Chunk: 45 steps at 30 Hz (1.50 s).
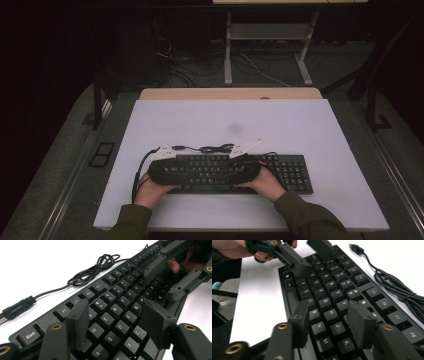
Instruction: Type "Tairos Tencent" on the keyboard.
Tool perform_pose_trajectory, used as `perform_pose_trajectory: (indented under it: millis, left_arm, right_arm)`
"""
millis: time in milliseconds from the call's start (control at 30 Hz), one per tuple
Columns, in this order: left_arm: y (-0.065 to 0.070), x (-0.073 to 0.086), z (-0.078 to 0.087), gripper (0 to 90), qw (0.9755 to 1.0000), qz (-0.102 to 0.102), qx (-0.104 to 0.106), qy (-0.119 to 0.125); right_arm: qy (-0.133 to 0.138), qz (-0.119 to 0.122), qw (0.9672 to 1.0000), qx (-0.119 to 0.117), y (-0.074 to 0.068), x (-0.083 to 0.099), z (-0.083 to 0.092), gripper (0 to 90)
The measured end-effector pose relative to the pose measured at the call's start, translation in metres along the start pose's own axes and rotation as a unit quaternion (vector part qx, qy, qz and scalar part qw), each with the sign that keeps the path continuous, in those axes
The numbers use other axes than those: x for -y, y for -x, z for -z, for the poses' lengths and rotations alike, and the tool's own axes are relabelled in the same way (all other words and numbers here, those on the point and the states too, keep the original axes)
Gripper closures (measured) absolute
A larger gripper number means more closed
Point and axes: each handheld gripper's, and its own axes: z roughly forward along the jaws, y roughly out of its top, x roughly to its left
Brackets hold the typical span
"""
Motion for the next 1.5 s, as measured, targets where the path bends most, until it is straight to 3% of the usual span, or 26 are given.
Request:
perform_pose_trajectory:
  millis: [333,733,1000,1500]
  left_arm:
    - [0.006,-0.001,-0.003,58.3,0.9996,-0.012,0.023,-0.009]
    - [0.015,-0.002,-0.007,85.0,0.9980,-0.026,0.046,-0.033]
    - [0.018,-0.002,-0.013,88.9,0.9977,-0.020,0.047,-0.045]
    - [0.017,0.001,-0.016,88.8,0.9955,-0.029,0.059,-0.067]
  right_arm:
    - [0.021,-0.015,0.9994,0.022,0.008,0.003,0.005,36.9]
    - [0.036,-0.021,0.9982,0.044,0.015,0.007,0.008,33.0]
    - [0.037,-0.024,0.9979,0.048,0.017,0.008,0.009,32.8]
    - [0.038,-0.021,0.9977,0.051,0.017,0.008,0.009,32.8]
